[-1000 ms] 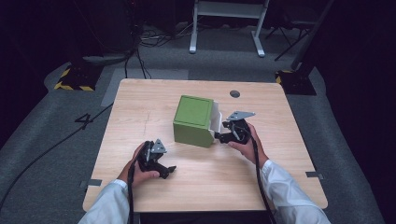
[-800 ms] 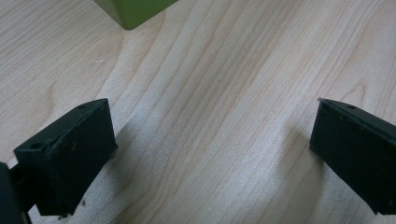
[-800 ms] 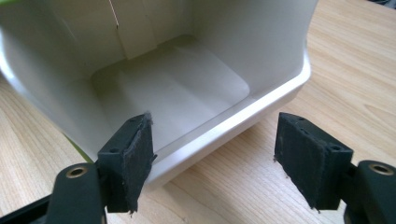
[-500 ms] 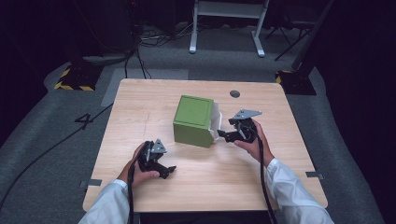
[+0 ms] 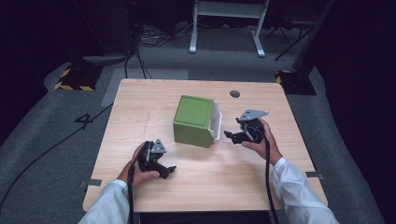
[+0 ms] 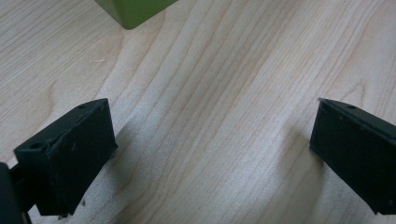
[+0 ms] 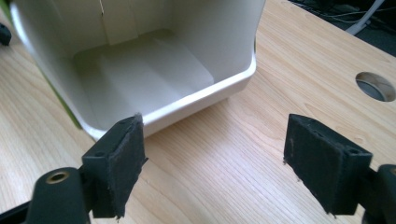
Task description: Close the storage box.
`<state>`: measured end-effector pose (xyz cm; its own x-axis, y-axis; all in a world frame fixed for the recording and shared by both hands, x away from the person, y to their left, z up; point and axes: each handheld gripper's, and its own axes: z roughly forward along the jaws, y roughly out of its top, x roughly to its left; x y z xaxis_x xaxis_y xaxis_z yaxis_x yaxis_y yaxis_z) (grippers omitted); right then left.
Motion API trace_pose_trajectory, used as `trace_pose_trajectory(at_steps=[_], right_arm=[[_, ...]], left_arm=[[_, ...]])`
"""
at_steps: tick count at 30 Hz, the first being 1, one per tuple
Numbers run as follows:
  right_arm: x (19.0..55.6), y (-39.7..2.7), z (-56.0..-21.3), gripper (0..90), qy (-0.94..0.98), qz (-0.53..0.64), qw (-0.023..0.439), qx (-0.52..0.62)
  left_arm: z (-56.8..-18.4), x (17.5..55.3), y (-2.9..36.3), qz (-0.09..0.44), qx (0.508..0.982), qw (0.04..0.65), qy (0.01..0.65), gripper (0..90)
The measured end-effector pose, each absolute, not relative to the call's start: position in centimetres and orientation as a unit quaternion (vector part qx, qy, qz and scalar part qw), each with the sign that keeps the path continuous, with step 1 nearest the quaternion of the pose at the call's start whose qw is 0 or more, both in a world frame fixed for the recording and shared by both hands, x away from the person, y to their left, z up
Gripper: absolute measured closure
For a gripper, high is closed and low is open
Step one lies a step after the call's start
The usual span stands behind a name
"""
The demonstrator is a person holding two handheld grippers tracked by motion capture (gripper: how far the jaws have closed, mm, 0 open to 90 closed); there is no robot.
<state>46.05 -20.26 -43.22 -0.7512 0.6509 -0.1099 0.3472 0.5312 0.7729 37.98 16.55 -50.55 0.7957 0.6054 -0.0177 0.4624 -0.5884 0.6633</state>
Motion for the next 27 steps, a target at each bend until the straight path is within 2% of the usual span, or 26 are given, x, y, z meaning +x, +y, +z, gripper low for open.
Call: trace_pose_trajectory(at_steps=[16,27], right_arm=[[44.2,-23.8,-42.0,18.7,0.862,0.36,0.223,0.279],[42.3,-25.4,-42.6,18.6,0.872,0.344,0.226,0.265]], left_arm=[[-50.5,38.0,16.5,0.105,0.885,0.339,0.302,0.2],[-50.5,38.0,16.5,0.105,0.885,0.339,0.302,0.2]])
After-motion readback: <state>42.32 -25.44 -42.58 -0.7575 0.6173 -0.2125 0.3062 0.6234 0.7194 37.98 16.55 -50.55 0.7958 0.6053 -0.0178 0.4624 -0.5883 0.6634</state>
